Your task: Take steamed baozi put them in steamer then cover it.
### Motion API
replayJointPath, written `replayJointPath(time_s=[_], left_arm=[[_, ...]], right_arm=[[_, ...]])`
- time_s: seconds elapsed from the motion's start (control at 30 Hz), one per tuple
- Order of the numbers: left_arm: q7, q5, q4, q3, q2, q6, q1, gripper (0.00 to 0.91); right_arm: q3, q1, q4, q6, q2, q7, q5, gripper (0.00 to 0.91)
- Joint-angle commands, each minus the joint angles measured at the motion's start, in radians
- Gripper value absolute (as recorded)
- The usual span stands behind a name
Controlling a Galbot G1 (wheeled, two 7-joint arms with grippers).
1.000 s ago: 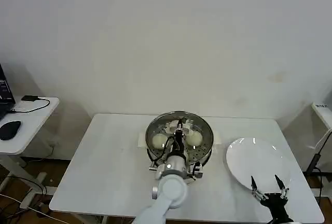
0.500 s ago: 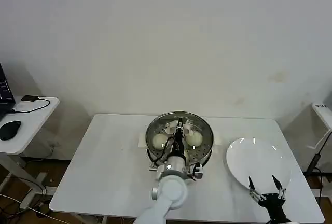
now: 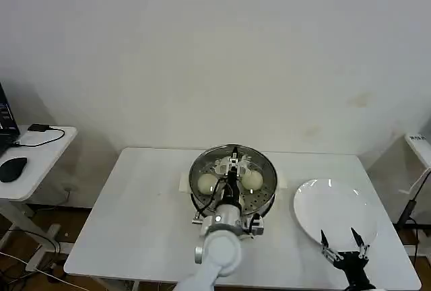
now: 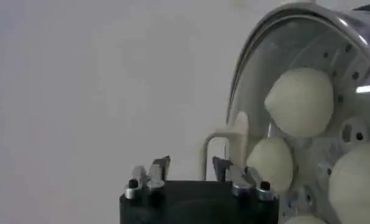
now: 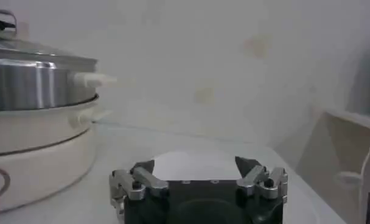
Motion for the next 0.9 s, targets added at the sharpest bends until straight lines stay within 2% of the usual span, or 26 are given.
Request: replayJointPath(time_s=[0.03, 0.27, 0.4, 0.5, 0.57, 0.63, 0.7, 0.73, 0.83, 0.9], left_arm=[[0.005, -0.050, -0.134, 0.017, 0.053, -0.007, 0.043, 0.907], [-0.016, -0.103, -0.252, 0.020, 0.096, -0.029, 0.102, 0.907], [-0.073, -0.163, -0.390, 0.023, 0.148, -0.065, 0.176, 0.907], [-0.146, -0.260, -0.481, -0.031, 0.196, -0.105, 0.266, 0.907], [-0.233, -0.401, -0.521, -0.092, 0.219, -0.135, 0.341, 0.907], [-0.380, -0.639, -0.522, -0.163, 0.239, -0.197, 0.411, 0.907], [-0.473, -0.834, -0.503, -0.288, 0.228, -0.351, 0.487, 0.907], [-0.514, -0.999, -0.494, -0.325, 0.234, -0.404, 0.505, 0.907], [-0.598, -1.325, -0.496, -0.436, 0.232, -0.505, 0.577, 0.907], [-0.596, -1.444, -0.495, -0.520, 0.223, -0.515, 0.617, 0.907]], right_arm=[[-0.002, -0.002, -0.002, 0.002, 0.001, -0.001, -0.002, 0.907], [-0.008, -0.003, -0.003, 0.002, 0.003, 0.000, -0.005, 0.907], [-0.008, -0.006, -0.004, 0.004, 0.002, 0.000, -0.005, 0.907], [-0.007, -0.006, -0.007, 0.005, -0.001, 0.001, -0.006, 0.907], [-0.008, -0.008, -0.008, 0.006, -0.005, 0.001, -0.004, 0.907], [-0.011, -0.009, -0.012, 0.009, -0.009, 0.003, -0.004, 0.907], [-0.021, -0.008, -0.009, 0.012, -0.005, 0.007, -0.007, 0.907], [-0.027, -0.009, -0.008, 0.014, -0.003, 0.010, -0.007, 0.907], [-0.043, -0.009, -0.007, 0.022, 0.000, 0.019, -0.017, 0.907], [-0.057, -0.014, 0.001, 0.030, -0.002, 0.023, -0.024, 0.907]])
